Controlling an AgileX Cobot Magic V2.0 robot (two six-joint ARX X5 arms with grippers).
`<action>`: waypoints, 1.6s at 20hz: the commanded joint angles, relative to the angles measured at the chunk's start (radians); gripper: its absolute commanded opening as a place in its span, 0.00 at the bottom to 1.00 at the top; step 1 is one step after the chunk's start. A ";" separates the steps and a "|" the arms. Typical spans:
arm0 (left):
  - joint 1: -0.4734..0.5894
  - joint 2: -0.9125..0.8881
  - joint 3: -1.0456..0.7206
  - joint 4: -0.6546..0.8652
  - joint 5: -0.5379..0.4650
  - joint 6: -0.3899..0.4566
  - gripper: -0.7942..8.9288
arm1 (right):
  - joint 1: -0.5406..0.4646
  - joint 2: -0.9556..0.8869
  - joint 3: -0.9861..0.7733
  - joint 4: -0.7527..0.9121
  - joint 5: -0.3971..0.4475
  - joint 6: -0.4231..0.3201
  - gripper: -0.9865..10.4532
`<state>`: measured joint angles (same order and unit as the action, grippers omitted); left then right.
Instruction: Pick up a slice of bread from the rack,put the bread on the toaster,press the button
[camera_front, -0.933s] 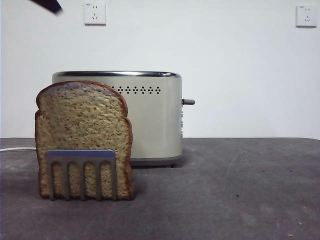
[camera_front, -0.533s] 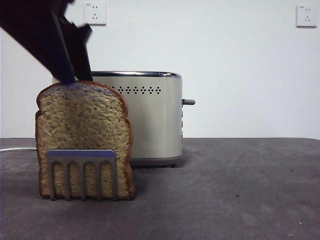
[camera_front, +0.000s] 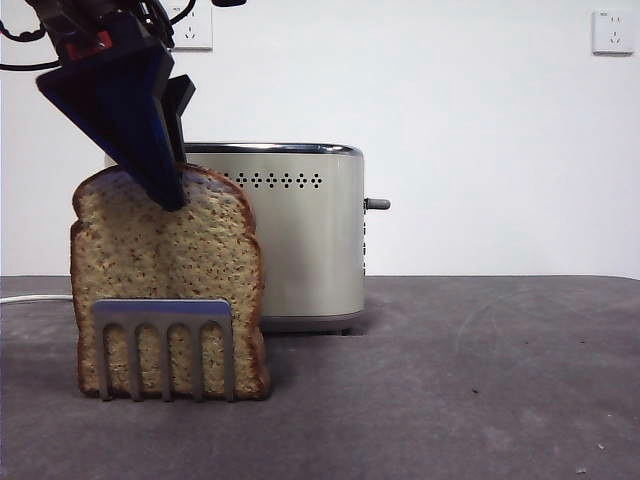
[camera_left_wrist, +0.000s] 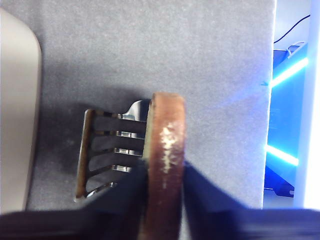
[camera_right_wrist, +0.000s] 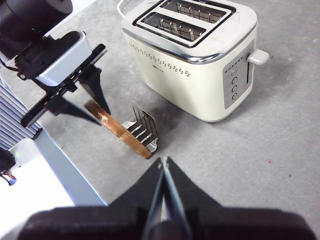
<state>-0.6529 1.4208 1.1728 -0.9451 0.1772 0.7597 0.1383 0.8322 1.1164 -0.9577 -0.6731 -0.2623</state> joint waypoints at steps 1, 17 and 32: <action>-0.002 0.003 0.009 0.000 0.007 0.011 0.07 | 0.003 -0.001 0.001 0.002 -0.002 -0.009 0.08; -0.001 0.002 0.595 -0.212 -0.218 0.080 0.07 | 0.003 0.004 0.001 0.002 -0.002 -0.009 0.08; 0.099 0.178 0.622 -0.072 -0.195 0.262 0.07 | 0.003 0.030 0.001 -0.003 -0.009 -0.008 0.08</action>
<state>-0.5571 1.5951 1.7985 -1.0260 -0.0227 1.0111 0.1383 0.8619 1.1164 -0.9623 -0.6781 -0.2623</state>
